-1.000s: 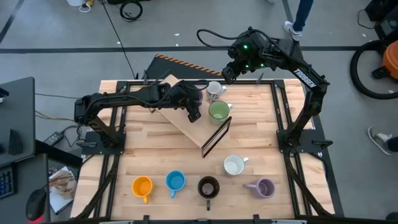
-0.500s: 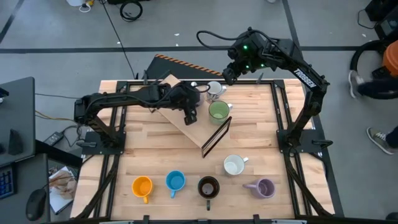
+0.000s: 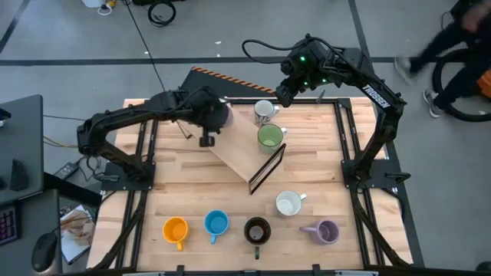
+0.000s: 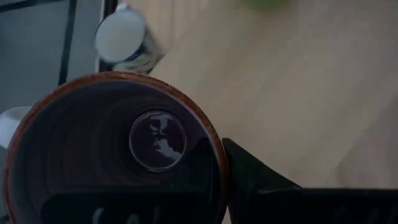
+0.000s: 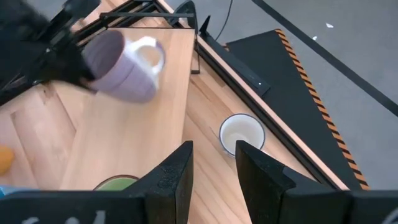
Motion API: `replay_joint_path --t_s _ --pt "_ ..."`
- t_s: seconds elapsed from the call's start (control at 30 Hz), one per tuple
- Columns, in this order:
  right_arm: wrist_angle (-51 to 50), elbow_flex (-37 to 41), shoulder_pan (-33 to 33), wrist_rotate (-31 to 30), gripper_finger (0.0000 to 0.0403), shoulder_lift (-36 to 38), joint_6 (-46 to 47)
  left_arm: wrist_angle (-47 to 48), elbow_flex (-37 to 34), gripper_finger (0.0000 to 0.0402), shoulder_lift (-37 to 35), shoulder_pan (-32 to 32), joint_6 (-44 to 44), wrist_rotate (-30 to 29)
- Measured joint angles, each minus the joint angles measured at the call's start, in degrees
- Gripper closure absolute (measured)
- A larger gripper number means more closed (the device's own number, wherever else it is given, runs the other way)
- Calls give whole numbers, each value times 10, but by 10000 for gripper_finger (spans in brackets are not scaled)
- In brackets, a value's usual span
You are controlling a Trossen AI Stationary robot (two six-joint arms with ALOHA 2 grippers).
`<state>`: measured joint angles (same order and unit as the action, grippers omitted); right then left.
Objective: Place coffee mugs
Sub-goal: Put the top violet mug on the shelf
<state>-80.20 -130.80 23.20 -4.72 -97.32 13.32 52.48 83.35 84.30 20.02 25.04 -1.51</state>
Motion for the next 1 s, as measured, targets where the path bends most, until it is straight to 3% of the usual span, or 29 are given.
replay_joint_path --t_s 0.1,0.33,0.43,0.57,0.77,1.0 --pt "4 0 -5 4 276 0 0 11 0 373 -1 23 47 -11" --pt "30 0 -27 3 276 0 -22 -4 0 368 0 55 130 -116" --pt "38 0 -34 1 276 0 -29 -11 0 371 0 74 155 -135" --pt "49 0 -36 -1 276 0 -36 -16 -4 371 0 103 193 -113" --pt "62 24 -30 -19 276 0 -43 -15 -4 371 1 146 254 -23" --pt "96 89 -16 -14 276 -1 -42 -13 -4 371 1 196 309 11"
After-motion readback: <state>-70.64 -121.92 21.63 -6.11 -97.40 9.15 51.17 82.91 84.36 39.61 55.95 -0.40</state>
